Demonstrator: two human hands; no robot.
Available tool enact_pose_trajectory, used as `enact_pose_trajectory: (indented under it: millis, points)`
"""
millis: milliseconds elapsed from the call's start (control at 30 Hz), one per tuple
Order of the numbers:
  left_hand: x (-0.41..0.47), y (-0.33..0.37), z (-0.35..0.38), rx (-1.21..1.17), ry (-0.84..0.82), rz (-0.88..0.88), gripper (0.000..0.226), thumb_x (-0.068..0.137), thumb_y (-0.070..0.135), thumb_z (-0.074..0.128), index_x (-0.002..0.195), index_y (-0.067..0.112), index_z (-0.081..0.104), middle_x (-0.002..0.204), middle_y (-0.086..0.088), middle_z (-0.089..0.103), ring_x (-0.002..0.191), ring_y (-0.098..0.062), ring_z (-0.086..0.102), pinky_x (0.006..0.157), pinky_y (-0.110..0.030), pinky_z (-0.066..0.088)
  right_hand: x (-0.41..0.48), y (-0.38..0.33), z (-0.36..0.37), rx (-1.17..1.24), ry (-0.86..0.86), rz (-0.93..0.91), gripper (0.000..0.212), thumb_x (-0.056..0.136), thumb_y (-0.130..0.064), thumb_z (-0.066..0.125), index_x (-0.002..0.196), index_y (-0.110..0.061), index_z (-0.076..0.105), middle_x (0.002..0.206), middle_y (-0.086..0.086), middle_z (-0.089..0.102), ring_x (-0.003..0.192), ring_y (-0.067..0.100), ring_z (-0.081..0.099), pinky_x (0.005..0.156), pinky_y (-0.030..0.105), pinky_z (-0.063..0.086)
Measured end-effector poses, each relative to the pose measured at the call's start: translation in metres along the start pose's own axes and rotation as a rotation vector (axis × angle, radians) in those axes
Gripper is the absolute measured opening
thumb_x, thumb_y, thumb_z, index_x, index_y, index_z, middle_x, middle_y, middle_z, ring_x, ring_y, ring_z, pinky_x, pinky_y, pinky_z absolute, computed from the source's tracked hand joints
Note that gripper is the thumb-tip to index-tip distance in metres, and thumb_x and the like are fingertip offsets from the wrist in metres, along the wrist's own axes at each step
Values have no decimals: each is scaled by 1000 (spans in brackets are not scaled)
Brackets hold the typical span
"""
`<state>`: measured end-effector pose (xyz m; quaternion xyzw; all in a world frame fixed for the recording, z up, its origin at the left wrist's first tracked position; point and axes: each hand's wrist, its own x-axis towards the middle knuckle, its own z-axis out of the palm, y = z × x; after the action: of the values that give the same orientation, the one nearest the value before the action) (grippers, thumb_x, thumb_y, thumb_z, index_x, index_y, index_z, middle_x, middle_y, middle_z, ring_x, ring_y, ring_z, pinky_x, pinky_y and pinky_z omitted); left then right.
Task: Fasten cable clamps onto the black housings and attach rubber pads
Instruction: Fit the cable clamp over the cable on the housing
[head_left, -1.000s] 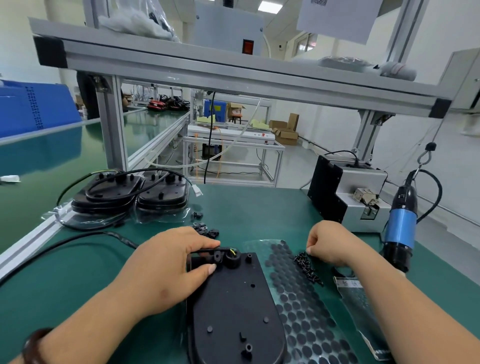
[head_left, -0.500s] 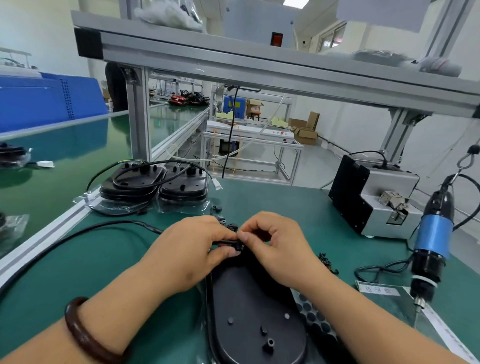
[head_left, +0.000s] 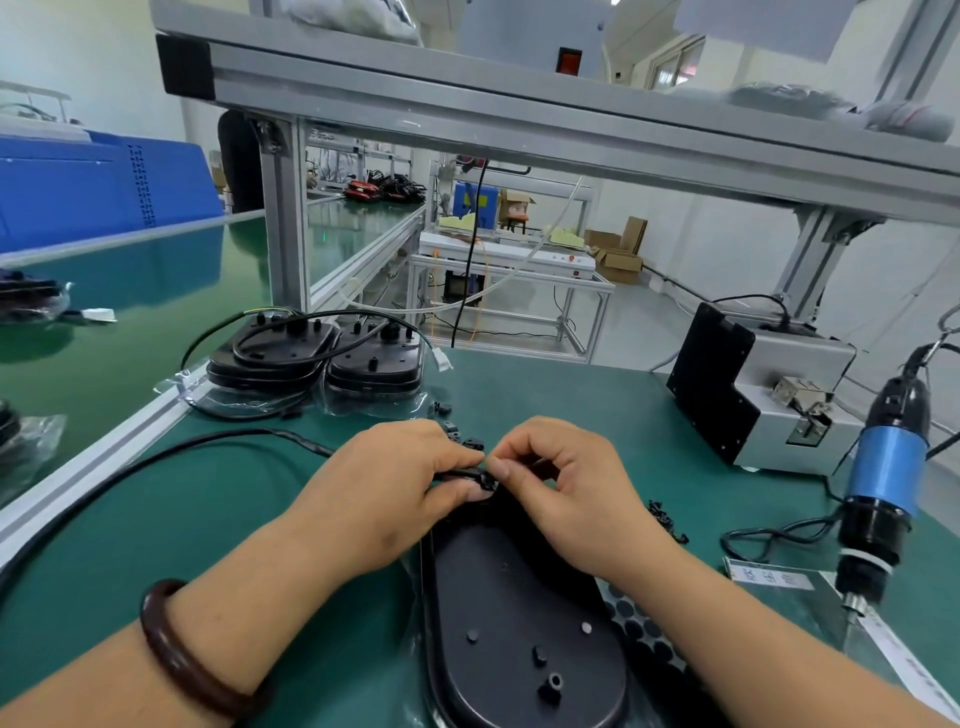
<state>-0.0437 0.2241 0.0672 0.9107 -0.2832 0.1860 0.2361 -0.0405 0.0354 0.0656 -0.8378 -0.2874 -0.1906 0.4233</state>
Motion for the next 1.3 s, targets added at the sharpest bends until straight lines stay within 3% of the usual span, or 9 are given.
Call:
enact_pose_trajectory:
  millis: [133, 267, 367, 500, 667, 833, 1033, 1167, 1300]
  points:
    - [0, -1, 0, 11, -3, -17, 29, 86, 46, 62, 114, 40, 66, 78, 16, 50, 81, -5, 51, 78, -25, 45, -1, 1, -2, -15, -39, -91, 9, 84, -2, 69, 78, -9, 69, 76, -1, 64, 73, 10, 57, 69, 21, 46]
    - [1, -3, 1, 39, 1, -54, 31, 82, 52, 62, 107, 35, 64, 93, 16, 59, 92, -5, 55, 81, -22, 43, -1, 2, -6, -20, -80, -143, 8, 83, -1, 70, 79, -7, 72, 82, 1, 69, 80, 12, 64, 76, 30, 52]
    - [1, -4, 1, 69, -3, -76, 26, 81, 57, 60, 93, 34, 57, 86, 16, 55, 85, -5, 51, 77, -25, 44, -1, 3, -8, -45, -95, -176, 9, 83, 1, 68, 82, -7, 72, 84, 1, 71, 82, 13, 66, 77, 32, 53]
    - [2, -5, 0, 112, -24, -65, 27, 82, 57, 57, 90, 32, 57, 85, 13, 56, 85, -7, 51, 75, -27, 43, 1, 4, -7, -95, -123, -187, 12, 83, 2, 66, 83, -8, 72, 84, -1, 71, 81, 13, 65, 76, 33, 52]
    - [2, -7, 0, 0, -56, -67, 23, 81, 51, 64, 88, 29, 64, 81, 12, 61, 80, -8, 54, 74, -32, 47, -1, 5, -10, -16, -142, -174, 6, 85, -2, 66, 81, -4, 70, 87, 4, 71, 83, 13, 65, 79, 25, 51]
    - [2, -8, 1, -50, -28, -23, 15, 83, 42, 66, 89, 28, 66, 78, 14, 58, 77, -6, 54, 73, -32, 48, -3, 3, -2, 7, -109, -98, 9, 87, -1, 63, 80, -6, 64, 83, 5, 67, 81, 20, 62, 77, 41, 49]
    - [3, -11, -2, -15, -69, 4, 24, 81, 54, 63, 92, 33, 67, 80, 14, 58, 79, -6, 54, 72, -31, 48, -3, 0, -11, -79, -189, -225, 12, 85, 4, 61, 83, -7, 65, 88, 4, 66, 84, 17, 62, 77, 35, 50]
    - [3, -12, -2, 34, -27, 20, 38, 79, 67, 54, 91, 33, 65, 78, 15, 56, 77, -6, 52, 67, -27, 45, -4, -1, -4, -50, -123, -159, 10, 86, 1, 62, 81, -7, 64, 84, 5, 67, 81, 20, 62, 75, 39, 49]
    - [2, -14, -1, -13, -61, 4, 40, 74, 67, 50, 91, 34, 65, 79, 16, 60, 76, -3, 55, 69, -29, 49, -4, 1, -9, 5, -173, -144, 7, 86, -1, 63, 81, -6, 66, 88, 5, 68, 84, 16, 63, 78, 32, 51]
